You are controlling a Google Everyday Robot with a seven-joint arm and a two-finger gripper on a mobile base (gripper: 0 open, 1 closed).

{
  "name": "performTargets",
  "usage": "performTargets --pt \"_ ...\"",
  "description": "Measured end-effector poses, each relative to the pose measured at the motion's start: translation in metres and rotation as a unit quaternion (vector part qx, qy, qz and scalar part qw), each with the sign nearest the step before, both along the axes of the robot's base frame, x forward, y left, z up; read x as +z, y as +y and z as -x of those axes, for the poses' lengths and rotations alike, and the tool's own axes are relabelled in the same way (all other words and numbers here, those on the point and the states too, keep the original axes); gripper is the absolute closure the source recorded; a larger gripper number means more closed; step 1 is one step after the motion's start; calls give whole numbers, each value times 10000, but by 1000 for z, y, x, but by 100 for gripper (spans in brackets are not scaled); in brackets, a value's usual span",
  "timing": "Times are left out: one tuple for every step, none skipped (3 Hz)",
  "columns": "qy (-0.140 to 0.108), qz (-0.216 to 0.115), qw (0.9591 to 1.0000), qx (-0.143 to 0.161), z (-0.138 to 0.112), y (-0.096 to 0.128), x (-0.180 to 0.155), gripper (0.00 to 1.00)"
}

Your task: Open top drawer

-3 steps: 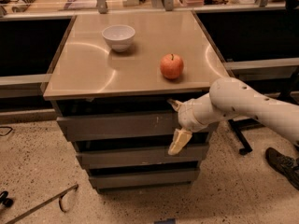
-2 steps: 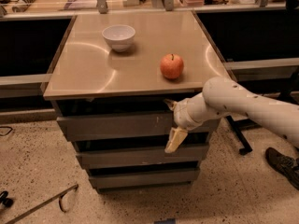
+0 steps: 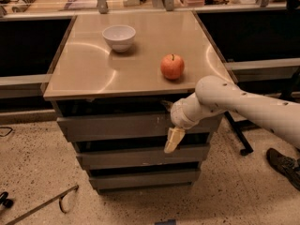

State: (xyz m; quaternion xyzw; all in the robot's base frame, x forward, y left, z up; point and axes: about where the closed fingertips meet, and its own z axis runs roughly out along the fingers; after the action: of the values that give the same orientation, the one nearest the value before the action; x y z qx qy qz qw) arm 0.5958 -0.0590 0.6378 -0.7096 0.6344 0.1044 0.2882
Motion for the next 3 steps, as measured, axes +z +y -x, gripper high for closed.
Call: performTargets --pt "99 1 9999 42 3 0 2 0" --pt "430 44 9990 139 17 -2 8 0" --pt "709 119 9972 211 37 -10 17 0"
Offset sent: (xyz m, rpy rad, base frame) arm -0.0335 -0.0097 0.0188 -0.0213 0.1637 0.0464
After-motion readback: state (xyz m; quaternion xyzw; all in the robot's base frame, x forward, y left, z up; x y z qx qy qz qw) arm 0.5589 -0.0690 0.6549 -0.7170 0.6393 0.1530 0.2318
